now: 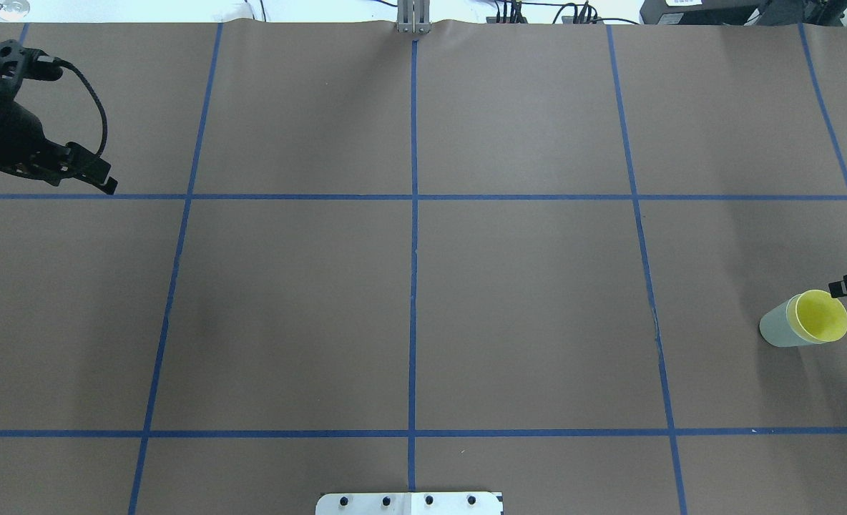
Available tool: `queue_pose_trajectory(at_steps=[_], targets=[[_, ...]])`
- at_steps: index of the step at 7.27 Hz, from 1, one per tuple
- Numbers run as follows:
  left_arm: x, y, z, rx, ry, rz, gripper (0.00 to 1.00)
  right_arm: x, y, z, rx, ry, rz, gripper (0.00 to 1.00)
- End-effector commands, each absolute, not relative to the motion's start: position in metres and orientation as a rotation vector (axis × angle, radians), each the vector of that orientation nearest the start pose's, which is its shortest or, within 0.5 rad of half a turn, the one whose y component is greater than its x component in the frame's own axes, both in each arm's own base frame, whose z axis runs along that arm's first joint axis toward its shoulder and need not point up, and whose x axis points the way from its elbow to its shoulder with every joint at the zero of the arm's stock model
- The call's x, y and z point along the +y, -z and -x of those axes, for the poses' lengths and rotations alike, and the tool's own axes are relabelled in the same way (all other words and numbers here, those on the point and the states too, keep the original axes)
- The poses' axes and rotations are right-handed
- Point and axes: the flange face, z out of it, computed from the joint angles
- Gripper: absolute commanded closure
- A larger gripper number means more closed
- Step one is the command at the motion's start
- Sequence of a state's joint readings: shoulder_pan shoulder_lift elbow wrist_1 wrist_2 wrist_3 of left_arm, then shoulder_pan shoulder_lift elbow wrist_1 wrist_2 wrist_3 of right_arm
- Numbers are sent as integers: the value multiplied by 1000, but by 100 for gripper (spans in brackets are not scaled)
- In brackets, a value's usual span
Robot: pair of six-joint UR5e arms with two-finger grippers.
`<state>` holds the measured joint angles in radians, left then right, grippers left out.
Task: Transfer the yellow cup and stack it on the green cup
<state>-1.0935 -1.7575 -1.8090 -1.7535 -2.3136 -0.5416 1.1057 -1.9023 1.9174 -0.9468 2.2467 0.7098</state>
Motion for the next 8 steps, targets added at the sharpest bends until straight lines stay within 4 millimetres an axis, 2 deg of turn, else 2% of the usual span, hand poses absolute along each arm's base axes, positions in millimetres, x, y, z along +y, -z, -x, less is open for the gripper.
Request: queue_pose_trajectory(at_steps=[1, 2, 3, 4, 5, 6, 7, 8], targets=[[-523, -467, -138, 856, -215, -202, 1, -443, -534, 107, -857, -91, -89, 0], [-533, -491, -103, 808, -242, -191, 1, -473, -514, 99, -828, -39, -99, 0], [-543, -509, -73, 768, -277, -157, 1, -495, -506, 82, -793, 6, -94, 0], [-547, -521, -43, 761, -263, -146, 1, -504, -503, 74, -772, 25, -85, 0], [-547, -527, -29, 754, -217, -90, 1, -518, -512, 59, -772, 11, -80, 0], [-551, -526, -7, 750, -208, -80, 1, -525, -522, 58, -770, 24, -72, 0], [-552, -536, 2, 746, -282, -102, 0, -532, -527, 55, -768, 11, -62, 0], [-553, -548, 7, 747, -299, -94, 0, -546, -534, 42, -766, -32, -25, 0]])
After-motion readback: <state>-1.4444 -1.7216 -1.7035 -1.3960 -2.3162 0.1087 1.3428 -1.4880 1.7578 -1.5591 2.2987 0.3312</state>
